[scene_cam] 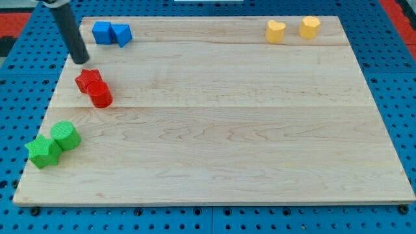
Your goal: Move the blue blocks towards right
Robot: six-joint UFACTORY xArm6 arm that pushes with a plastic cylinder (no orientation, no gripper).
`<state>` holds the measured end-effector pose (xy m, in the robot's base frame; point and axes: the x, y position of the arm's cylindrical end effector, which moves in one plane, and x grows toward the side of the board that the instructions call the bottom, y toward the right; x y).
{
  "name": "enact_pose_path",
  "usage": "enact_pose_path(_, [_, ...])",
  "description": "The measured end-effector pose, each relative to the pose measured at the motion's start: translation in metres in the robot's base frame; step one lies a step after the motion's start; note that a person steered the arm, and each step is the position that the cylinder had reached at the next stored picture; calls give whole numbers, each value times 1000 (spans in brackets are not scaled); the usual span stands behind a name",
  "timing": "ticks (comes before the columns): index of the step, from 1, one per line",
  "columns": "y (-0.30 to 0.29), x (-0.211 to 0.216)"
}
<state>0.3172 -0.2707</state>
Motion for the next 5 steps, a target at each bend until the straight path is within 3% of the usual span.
enact_pose_path(1, [-24, -42])
enact_pose_path(2, [-2, -75])
enact_pose_path(4, [185, -61])
enact_pose_path(5, [235, -58])
